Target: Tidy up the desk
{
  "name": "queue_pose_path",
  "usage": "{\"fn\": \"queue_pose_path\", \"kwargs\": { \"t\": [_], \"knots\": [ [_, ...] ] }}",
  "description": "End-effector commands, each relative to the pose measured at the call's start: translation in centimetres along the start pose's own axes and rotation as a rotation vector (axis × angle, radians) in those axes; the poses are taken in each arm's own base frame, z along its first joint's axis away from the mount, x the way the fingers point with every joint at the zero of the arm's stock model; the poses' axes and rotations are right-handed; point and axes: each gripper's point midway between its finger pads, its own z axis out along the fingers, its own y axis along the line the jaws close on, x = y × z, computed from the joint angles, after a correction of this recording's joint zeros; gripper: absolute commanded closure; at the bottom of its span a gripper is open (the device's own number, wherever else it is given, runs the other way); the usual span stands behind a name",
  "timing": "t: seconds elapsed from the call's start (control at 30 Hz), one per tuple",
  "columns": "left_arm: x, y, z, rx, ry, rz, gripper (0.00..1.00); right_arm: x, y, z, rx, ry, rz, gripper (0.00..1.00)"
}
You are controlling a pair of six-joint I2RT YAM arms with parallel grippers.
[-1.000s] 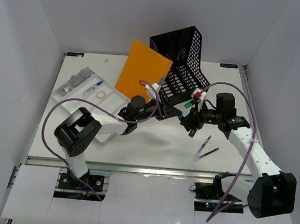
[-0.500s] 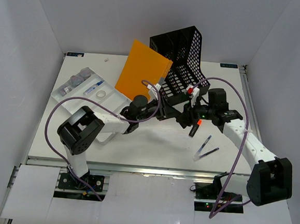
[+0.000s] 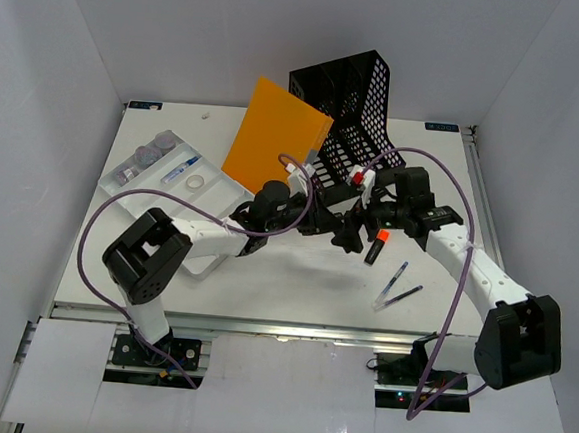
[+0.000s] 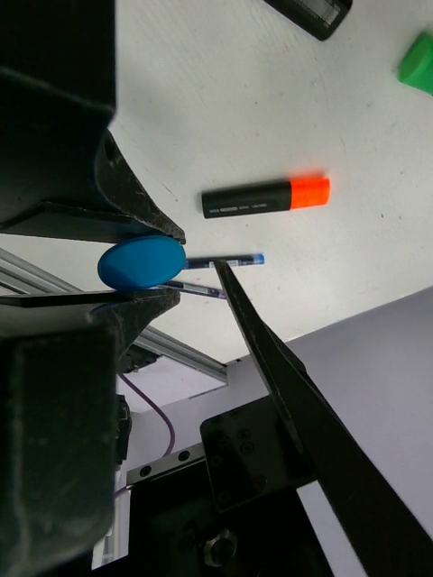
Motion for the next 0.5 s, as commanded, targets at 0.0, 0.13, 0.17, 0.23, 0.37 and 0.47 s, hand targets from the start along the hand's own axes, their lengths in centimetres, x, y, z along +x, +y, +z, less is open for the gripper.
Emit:
{"fn": "queue_pose_path", "kwargs": {
  "t": [0.0,0.13,0.17,0.23,0.37,0.47],
  "knots": [
    [-3.1,-1.4,-2.3,-0.093,-0.033,0.169,0.95,-1.0,2.6,-1.3,-0.111,-0.029,-0.181,0.02],
    [-4.3,-0.1,-5.0,-0.223,-0.007,0.246,0.96,-0.1,2.9,-2.6,-0.108,-0.056,-0.226,0.02],
    [-4.9,-0.2,-5.6,-0.237,-0.012,0.275,0.97,-0.1,2.9,-3.0,-0.108,-0.072,-0.228,0.03],
    [-6.5,0.6,-7.5,-0.296,-0.005,0.309,0.97,0.2,2.6,-4.1,-0.104,-0.116,-0.217,0.05],
    [-8.3,3.4,-11.2,-0.447,0.033,0.342,0.99,0.0,1.8,-5.8,-0.066,-0.159,-0.212,0.05],
    [-10.5,6.1,-14.2,-0.615,0.02,0.38,1.0,0.1,1.9,-6.2,-0.058,-0.172,-0.213,0.05]
  ]
}}
